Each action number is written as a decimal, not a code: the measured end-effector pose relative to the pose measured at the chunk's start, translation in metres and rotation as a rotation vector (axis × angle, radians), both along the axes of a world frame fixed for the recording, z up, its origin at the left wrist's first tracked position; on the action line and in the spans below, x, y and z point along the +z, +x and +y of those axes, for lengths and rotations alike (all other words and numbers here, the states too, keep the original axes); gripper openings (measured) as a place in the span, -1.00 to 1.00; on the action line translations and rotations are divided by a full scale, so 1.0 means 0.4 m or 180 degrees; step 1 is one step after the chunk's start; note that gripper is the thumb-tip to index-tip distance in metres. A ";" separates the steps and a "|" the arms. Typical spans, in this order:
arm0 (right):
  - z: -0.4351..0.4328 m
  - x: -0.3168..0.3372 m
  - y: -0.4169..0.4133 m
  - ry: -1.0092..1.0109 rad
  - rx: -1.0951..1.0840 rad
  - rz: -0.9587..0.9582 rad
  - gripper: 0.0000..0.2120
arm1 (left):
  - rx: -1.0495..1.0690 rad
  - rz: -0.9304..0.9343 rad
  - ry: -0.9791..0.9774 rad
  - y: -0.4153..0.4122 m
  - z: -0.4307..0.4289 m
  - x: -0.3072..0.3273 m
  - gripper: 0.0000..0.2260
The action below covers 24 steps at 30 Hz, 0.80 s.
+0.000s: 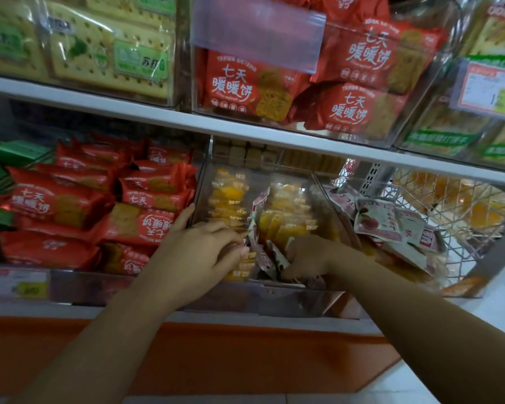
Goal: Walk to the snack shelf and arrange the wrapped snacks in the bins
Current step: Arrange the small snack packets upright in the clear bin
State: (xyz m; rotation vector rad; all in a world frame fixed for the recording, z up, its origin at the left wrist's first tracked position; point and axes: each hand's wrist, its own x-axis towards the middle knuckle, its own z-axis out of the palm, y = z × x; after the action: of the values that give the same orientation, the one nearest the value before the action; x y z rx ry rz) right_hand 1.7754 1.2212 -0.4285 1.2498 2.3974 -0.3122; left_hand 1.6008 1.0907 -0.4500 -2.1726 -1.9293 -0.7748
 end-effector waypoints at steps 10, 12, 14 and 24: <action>-0.003 0.041 0.025 0.1092 -0.0036 0.1295 -0.82 | -0.0065 -0.0053 -0.0128 0.004 -0.005 0.007 -0.43; 0.008 0.062 0.023 0.1457 0.0026 0.1585 -0.85 | -0.0052 -0.0048 -0.0148 0.008 -0.005 0.008 -0.44; 0.022 0.070 0.034 0.1636 0.0030 0.1770 -0.88 | -0.0056 -0.0091 -0.0174 0.015 -0.007 0.014 -0.46; -0.018 0.113 0.196 0.1909 -0.0537 0.3135 -0.91 | -0.0342 0.0407 -0.1109 0.141 0.148 0.077 -0.67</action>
State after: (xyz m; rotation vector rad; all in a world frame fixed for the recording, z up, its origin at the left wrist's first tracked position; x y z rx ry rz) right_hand 1.8537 1.2140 -0.3831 1.8777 3.3855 -0.3131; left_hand 1.6571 1.1500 -0.4193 -2.4681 -2.0203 -0.3182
